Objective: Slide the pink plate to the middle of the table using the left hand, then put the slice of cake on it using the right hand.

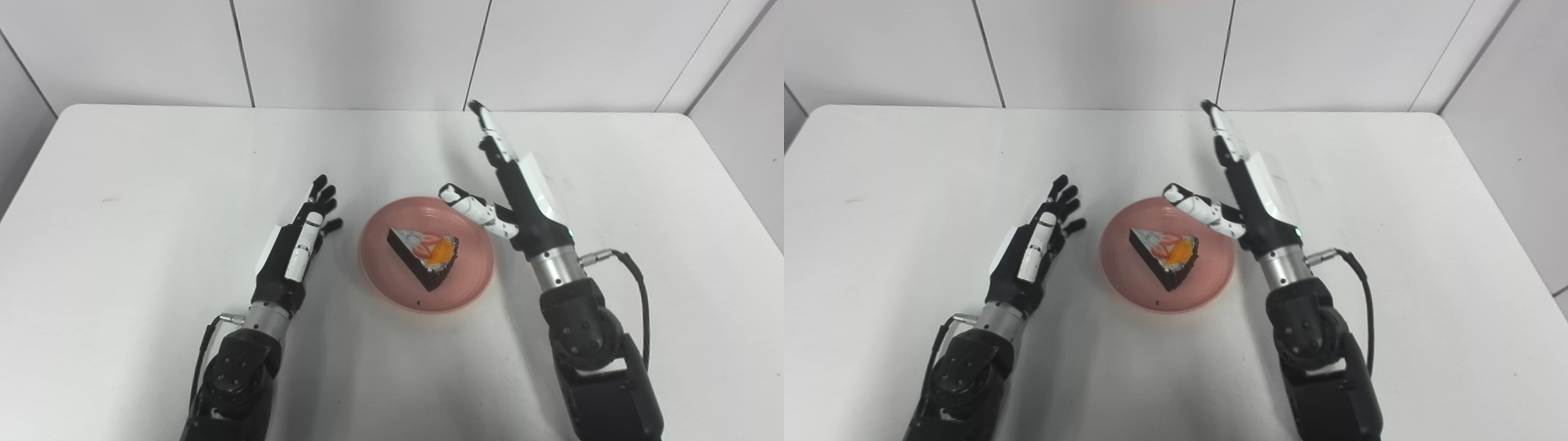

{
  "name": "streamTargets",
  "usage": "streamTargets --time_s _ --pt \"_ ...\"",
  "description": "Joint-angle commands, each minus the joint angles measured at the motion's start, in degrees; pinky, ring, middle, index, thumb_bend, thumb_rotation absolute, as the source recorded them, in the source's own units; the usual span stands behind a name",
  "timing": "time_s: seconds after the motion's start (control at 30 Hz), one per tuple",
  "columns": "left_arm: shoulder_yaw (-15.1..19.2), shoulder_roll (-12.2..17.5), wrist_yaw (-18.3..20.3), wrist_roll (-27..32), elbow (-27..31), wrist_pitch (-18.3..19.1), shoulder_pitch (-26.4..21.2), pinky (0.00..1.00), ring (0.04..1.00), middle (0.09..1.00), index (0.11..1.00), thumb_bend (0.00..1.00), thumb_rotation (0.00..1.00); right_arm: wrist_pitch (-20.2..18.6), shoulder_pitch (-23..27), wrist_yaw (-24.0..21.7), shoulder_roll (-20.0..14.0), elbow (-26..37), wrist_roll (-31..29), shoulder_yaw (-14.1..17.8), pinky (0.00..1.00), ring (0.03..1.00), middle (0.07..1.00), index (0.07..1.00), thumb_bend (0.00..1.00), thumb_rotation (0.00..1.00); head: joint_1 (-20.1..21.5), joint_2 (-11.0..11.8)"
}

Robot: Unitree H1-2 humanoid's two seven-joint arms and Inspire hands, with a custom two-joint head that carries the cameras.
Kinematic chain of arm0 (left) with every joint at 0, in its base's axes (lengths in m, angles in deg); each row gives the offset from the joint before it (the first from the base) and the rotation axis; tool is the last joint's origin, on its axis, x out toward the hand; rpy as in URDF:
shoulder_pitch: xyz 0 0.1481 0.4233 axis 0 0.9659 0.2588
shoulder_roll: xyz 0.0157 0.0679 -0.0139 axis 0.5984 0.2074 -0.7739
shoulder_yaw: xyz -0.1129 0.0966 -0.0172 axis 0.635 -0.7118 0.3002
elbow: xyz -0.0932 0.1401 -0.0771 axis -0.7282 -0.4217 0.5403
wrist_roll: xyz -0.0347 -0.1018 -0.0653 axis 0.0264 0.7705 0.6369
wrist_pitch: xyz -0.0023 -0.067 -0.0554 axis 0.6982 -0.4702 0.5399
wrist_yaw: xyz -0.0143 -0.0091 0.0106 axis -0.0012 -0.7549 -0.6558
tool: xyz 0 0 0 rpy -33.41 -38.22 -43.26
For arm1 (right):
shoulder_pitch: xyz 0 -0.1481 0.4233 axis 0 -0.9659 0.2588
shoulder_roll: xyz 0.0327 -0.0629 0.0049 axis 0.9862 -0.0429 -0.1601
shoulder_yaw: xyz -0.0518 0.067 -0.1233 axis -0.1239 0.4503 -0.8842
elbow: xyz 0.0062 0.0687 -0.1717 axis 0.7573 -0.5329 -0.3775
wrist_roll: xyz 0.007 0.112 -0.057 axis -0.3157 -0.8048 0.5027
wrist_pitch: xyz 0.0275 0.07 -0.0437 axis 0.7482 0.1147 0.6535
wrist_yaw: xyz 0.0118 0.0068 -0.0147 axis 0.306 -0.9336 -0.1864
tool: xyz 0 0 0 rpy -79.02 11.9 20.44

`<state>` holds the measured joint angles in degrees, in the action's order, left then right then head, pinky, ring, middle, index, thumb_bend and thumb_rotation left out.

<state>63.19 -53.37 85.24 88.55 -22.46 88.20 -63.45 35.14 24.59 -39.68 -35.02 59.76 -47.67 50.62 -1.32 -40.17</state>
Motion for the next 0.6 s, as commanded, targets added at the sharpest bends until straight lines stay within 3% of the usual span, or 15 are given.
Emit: streamTargets --time_s 0.0,0.03,0.13,0.27,0.47,0.57 --pt "0.5 0.9 -1.7 -2.4 1.2 -2.0 2.1 1.0 0.999 1.0 0.999 0.39 1.0 2.5 -0.5 1.4 -0.3 1.5 -2.7 1.2 0.99 1.0 1.0 1.0 0.98 1.0 -0.1 0.0" --pt "0.5 1.2 -2.0 -3.5 2.1 -2.4 3.0 1.0 1.0 1.0 1.0 0.39 1.0 2.3 -2.0 1.5 0.3 1.4 -5.1 2.1 0.99 1.0 1.0 1.0 0.91 1.0 -0.2 0.0" --pt "0.8 2.1 -1.8 -4.9 4.3 -2.6 5.0 1.0 1.0 1.0 1.0 0.41 1.0 2.9 -5.1 2.5 1.8 0.4 -9.3 3.4 1.0 1.0 1.0 1.0 0.88 1.0 -0.4 -0.2" --pt "0.7 2.9 -2.3 -7.4 7.7 -2.2 8.1 1.0 1.0 1.0 1.0 0.4 1.0 4.2 -7.6 2.0 3.2 -1.8 -16.9 4.7 1.0 1.0 1.0 1.0 0.77 1.0 -0.3 -0.3" --pt "1.5 3.4 -1.7 -7.3 8.9 -2.3 10.2 1.0 1.0 1.0 1.0 0.43 1.0 6.8 -7.9 3.3 4.7 -4.0 -19.6 4.9 1.0 1.0 1.0 1.0 0.45 1.0 -0.4 -0.3" --pt "1.8 3.8 -1.1 -6.8 8.4 -1.6 9.7 1.0 1.0 1.0 1.0 0.42 1.0 6.3 -7.5 3.9 5.2 -5.0 -20.4 5.2 1.0 1.0 1.0 0.999 0.38 1.0 -0.3 -0.3"
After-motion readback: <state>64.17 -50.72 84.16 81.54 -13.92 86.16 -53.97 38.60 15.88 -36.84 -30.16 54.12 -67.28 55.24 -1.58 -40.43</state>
